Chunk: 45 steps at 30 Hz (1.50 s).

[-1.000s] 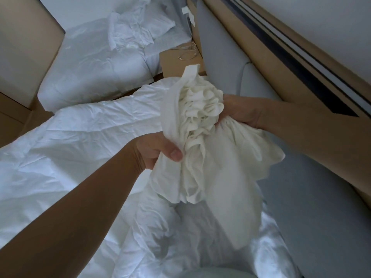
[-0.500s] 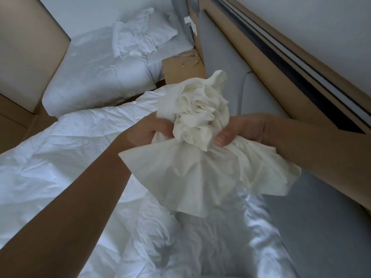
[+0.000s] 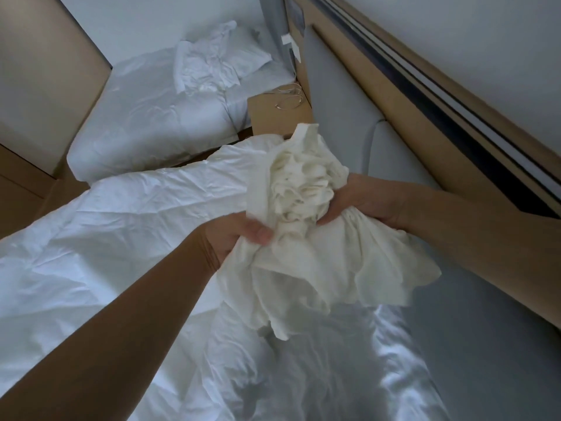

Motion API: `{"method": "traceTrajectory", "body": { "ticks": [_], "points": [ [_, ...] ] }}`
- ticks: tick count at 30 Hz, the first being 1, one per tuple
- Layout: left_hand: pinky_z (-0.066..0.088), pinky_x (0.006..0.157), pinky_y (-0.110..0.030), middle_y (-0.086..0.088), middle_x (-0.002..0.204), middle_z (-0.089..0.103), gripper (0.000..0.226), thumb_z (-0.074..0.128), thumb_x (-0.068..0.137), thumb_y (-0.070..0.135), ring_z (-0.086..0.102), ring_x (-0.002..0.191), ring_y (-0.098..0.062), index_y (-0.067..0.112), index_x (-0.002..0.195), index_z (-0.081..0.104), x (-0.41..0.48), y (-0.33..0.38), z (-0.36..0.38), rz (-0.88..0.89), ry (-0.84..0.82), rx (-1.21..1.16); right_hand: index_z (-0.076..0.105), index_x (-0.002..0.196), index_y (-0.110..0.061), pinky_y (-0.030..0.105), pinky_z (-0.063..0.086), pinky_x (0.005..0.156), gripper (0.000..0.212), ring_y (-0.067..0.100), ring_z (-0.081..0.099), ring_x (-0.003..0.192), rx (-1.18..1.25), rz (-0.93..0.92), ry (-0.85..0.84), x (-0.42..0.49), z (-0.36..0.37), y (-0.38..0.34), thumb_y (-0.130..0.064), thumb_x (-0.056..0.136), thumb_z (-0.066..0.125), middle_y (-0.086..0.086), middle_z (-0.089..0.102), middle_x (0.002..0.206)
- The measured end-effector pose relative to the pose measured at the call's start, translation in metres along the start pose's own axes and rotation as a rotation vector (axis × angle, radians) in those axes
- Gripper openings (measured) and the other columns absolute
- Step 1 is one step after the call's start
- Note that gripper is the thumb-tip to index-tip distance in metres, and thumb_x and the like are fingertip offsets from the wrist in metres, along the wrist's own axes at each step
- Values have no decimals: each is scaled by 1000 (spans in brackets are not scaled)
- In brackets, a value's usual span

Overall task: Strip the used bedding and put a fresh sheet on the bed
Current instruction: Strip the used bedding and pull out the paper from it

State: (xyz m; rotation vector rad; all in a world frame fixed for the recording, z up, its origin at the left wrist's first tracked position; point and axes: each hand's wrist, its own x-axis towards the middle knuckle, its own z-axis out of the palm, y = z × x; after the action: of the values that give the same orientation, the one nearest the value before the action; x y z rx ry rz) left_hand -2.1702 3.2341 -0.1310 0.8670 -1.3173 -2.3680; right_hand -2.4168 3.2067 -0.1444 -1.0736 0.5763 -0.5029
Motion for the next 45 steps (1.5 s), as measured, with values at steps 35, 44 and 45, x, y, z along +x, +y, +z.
{"method": "traceTrajectory", "body": {
  "ticks": [35, 44, 45],
  "points": [
    [39, 99, -29, 11, 126, 54, 98, 92, 48, 54, 49, 112, -11, 30, 132, 47, -114, -218, -19, 42, 884, 1004, 68, 109, -18, 28, 47, 85, 25, 21, 64, 100, -1823, 206, -287, 42, 109, 99, -34, 90, 62, 2, 69, 107],
    [39, 111, -52, -13, 149, 35, 114, 90, 65, 49, 34, 139, -40, 21, 154, 26, -211, -416, -89, -822, 887, 737, 47, 71, -24, 29, 36, 78, 19, 17, 57, 75, -2353, 435, -507, 44, 179, 216, -13, 85, 54, -7, 46, 68],
    [38, 112, -51, -13, 151, 35, 114, 89, 66, 52, 35, 140, -39, 20, 155, 27, -210, -431, -93, -806, 878, 710, 45, 69, -24, 30, 36, 78, 22, 17, 53, 72, -2376, 496, -520, 41, 184, 230, -13, 86, 54, -8, 42, 66]
  ]
}}
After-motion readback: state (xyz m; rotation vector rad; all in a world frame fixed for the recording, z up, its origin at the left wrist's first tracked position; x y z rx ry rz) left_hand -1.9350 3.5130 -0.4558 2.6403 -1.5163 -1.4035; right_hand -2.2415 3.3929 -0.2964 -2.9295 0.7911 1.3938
